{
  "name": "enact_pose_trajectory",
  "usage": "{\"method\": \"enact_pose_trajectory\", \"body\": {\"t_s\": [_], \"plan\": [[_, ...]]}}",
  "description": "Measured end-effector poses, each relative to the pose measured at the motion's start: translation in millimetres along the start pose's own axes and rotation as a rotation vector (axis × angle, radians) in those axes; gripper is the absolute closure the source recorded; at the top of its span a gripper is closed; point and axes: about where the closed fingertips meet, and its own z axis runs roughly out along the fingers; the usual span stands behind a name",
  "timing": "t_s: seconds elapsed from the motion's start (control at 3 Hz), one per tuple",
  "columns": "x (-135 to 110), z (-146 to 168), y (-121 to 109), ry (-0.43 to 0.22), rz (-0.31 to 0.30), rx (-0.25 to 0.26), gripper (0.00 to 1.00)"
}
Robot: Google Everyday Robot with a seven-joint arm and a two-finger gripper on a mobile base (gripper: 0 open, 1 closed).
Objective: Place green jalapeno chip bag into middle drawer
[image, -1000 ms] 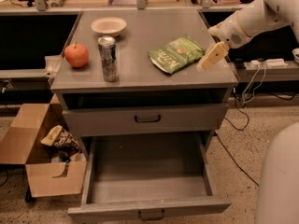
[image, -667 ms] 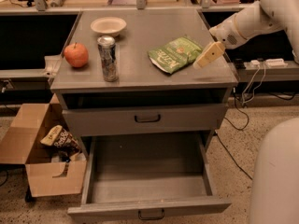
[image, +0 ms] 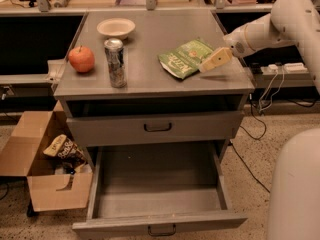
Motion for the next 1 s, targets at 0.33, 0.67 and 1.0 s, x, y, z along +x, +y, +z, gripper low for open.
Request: {"method": "enact_pose_trajectory", "body": {"t_s": [0.33, 0.67, 1.0], "plan": [[1, 15, -1, -0.026, 0.055, -0.006, 0.15], [-1, 27, 1, -0.042, 0.086, -0.019, 0.38], [-8, 31, 8, -0.059, 0.089, -0.033, 0.61]]}}
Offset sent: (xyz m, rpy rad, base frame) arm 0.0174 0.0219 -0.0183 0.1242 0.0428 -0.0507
